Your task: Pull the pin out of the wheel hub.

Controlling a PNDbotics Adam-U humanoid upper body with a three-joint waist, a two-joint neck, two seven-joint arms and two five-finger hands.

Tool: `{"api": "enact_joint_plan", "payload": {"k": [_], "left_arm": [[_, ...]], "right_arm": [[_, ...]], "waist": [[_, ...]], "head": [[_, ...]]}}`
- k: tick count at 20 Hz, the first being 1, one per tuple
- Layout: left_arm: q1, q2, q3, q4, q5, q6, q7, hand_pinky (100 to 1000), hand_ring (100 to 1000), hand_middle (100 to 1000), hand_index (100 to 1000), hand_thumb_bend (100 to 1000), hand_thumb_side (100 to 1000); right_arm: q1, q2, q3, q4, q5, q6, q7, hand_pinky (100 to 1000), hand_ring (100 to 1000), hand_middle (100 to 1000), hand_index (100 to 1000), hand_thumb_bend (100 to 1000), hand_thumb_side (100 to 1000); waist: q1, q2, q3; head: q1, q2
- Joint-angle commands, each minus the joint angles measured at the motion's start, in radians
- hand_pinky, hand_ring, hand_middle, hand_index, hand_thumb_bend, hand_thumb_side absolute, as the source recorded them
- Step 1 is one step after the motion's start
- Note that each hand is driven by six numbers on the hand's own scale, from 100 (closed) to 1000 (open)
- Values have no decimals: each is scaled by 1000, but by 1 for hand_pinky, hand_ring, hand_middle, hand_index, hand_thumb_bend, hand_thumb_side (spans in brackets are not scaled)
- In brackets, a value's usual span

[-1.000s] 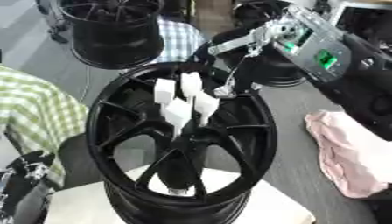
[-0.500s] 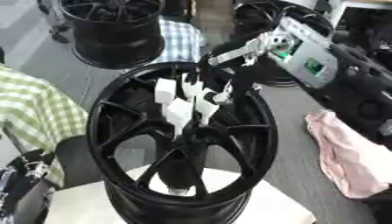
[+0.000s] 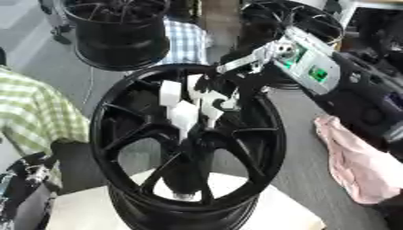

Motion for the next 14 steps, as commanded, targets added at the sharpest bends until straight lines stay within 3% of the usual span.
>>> {"api": "enact_joint_plan", "payload": {"k": [1, 7, 14], "left_arm": [[-12, 17, -4, -20, -2, -1, -3, 699, 700, 663, 807, 581, 568], [-13, 17, -4, -20, -1, -2, -3, 699, 700, 663, 808, 581, 568], [-14, 17, -4, -20, 0, -2, -3, 699, 700, 663, 808, 581, 568]], "right_arm": [[-13, -9, -16, 7, 7, -12, 0, 894, 913, 869, 952, 100, 373], [-5, -7, -16, 15, 3, -20, 0, 893, 910, 865, 948, 100, 271], [2, 0, -20, 27, 1, -22, 0, 887, 904, 858, 942, 100, 235]], "waist": [[7, -11, 0], [7, -10, -1], [8, -8, 0]], "head": [[-4, -2], [-6, -2], [-9, -2]]}}
